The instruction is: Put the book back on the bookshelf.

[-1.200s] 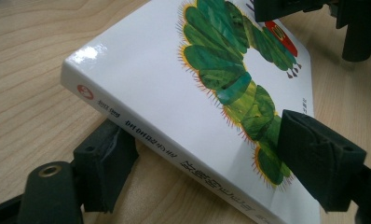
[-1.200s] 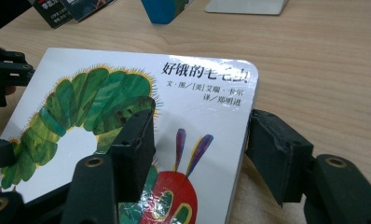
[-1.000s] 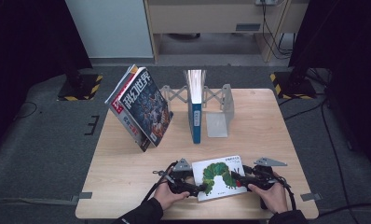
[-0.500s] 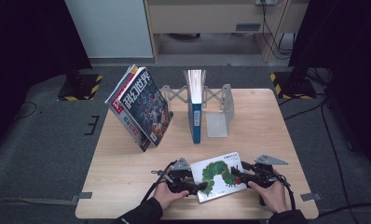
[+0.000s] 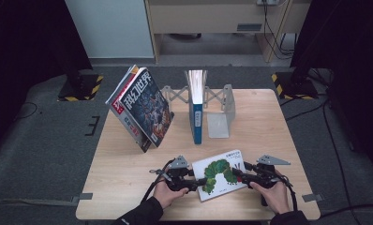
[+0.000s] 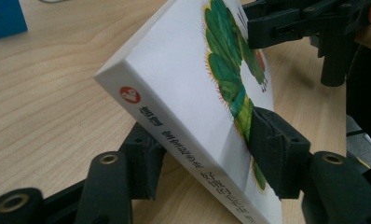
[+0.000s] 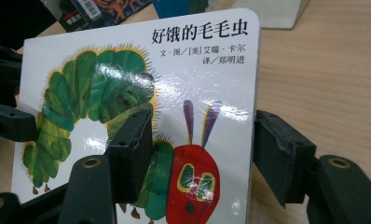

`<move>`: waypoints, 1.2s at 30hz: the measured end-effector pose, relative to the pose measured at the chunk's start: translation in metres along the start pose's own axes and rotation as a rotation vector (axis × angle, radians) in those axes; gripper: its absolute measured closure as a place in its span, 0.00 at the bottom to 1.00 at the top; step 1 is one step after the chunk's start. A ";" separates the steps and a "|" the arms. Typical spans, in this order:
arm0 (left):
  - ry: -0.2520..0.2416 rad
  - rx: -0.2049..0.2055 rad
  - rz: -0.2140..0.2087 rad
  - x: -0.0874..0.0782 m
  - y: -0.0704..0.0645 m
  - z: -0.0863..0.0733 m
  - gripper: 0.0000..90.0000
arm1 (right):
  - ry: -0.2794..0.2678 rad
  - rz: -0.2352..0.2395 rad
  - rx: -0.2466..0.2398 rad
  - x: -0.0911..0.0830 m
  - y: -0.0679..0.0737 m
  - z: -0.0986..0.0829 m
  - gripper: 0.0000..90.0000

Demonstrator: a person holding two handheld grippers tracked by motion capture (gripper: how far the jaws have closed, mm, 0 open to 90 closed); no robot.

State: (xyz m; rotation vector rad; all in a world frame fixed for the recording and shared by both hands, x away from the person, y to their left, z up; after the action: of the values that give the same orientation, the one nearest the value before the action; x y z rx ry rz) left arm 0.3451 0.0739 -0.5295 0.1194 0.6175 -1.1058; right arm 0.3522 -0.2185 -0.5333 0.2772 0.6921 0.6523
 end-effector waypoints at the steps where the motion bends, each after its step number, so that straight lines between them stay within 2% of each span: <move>1: -0.002 -0.001 0.001 0.000 0.000 0.000 0.51 | 0.000 0.000 -0.002 0.000 0.000 0.000 0.44; 4: -0.006 0.000 0.000 0.000 0.000 -0.001 0.51 | 0.004 0.001 -0.004 -0.001 -0.001 -0.002 0.44; 8: -0.006 -0.001 -0.001 0.000 0.000 0.000 0.52 | 0.022 0.010 0.018 -0.002 -0.001 -0.006 0.44; 12: -0.020 -0.008 0.002 -0.003 0.000 0.002 0.54 | 0.023 0.007 0.006 -0.001 -0.001 -0.003 0.45; 15: -0.035 -0.015 -0.017 -0.004 0.000 0.002 0.58 | 0.010 0.009 -0.011 -0.001 -0.001 0.000 0.45; 18: -0.042 -0.023 -0.035 -0.001 0.000 -0.001 0.58 | 0.005 0.011 -0.014 0.000 -0.001 0.000 0.45; 21: -0.017 0.001 -0.059 0.005 -0.004 -0.004 0.56 | 0.002 0.017 -0.019 0.000 0.000 0.001 0.46; 25: 0.003 0.007 -0.062 0.009 -0.008 -0.004 0.56 | 0.010 0.022 -0.032 0.000 0.001 0.000 0.45; 29: 0.007 -0.015 -0.092 0.009 -0.009 -0.003 0.62 | 0.003 0.030 -0.041 0.000 0.001 0.001 0.45; 33: 0.009 -0.013 -0.097 0.007 -0.011 -0.001 0.67 | -0.006 0.039 -0.042 -0.001 0.002 0.001 0.45; 36: -0.005 0.002 -0.083 0.002 -0.011 0.004 0.73 | -0.019 0.046 -0.031 -0.002 0.003 0.001 0.46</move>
State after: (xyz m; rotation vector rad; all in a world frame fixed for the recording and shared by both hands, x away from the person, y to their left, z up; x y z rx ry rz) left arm 0.3373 0.0657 -0.5252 0.0931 0.6213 -1.1864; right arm 0.3504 -0.2180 -0.5298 0.2709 0.6587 0.7031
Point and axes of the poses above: each handheld gripper's, and its own axes: x roughly forward along the jaws, z roughly out of its top, y roughly to its left, the point moved 2 cm from there along x, roughly forward along the jaws, and after that the axes turned 9 degrees about x, right-handed, at the moved point
